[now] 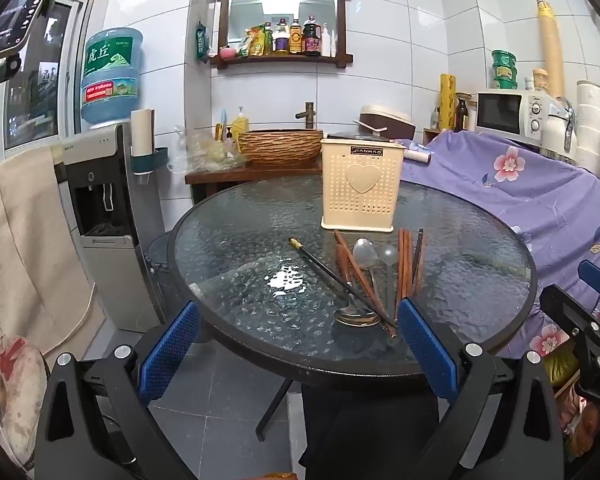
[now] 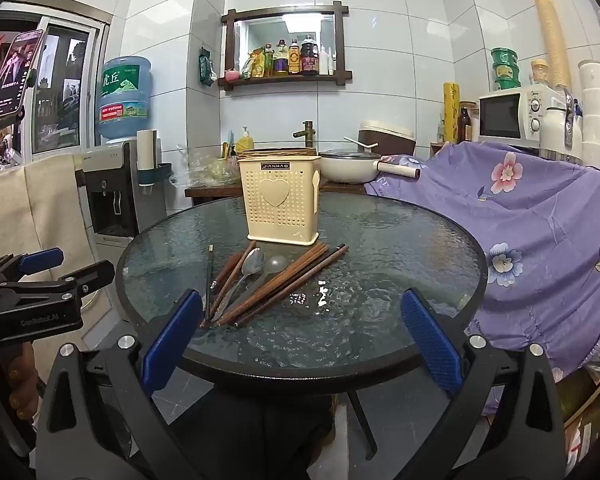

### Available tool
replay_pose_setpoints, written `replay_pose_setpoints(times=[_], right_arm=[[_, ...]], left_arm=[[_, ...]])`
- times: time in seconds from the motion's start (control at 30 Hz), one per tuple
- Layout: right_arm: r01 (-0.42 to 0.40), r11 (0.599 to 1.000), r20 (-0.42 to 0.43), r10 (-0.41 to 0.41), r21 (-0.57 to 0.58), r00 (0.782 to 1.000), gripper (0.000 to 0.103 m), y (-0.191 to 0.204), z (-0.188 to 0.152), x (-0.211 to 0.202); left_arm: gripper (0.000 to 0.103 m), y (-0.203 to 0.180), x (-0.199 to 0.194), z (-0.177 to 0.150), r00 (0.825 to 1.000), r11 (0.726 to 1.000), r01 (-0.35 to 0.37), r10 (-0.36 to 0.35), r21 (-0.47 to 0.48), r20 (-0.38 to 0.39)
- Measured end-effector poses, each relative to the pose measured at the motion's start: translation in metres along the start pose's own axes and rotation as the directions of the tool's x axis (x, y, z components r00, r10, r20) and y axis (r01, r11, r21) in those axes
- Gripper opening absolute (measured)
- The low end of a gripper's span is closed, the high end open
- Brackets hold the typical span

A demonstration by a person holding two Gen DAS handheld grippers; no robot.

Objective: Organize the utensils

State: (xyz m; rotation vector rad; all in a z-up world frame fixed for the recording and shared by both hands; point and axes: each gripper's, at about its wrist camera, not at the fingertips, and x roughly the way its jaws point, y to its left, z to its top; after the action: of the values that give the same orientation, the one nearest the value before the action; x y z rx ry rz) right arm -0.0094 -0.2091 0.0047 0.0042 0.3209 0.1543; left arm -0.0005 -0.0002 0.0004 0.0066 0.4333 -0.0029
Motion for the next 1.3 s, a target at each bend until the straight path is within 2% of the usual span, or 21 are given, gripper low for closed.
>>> replay_pose_setpoints(times=[0.23,0.27,0.47,1.3], right_arm=[[0.000,1.000,-0.004,0.000,-0.003,1.000,0.098,0.0000,-0.0002,0.0002],[0.000,1.000,-0.004,0.000,-0.002,1.000,0.098,-0.0002,-0.0002,0.0002],[0.001,1.000,-0.003,-0.001,-0.003,1.000,0.098,-0.0007,-0.0002,-0.0007],[-0.004,1.000,-0.006,0.004,0.000,1.000,0.098,0.0018,0.0020,-0.0013]], left_arm=[[0.097,-0.0036,-0.0025,0.0013,1.000,1.000,0.010,-0.010,0.012,0.020],[0.097,0.0001,-0.0005,-0.0001,1.000,1.000,-0.004,0.004,-0.005,0.002],[0.097,-0.0017,-0.0003,-0.0052,1.000,1.000,-0.010,0.010,-0.009,0.006],[0.097,0.0043,0.0006,-0.0003,1.000,1.000,0.002,-0.002,-0.008,0.000]])
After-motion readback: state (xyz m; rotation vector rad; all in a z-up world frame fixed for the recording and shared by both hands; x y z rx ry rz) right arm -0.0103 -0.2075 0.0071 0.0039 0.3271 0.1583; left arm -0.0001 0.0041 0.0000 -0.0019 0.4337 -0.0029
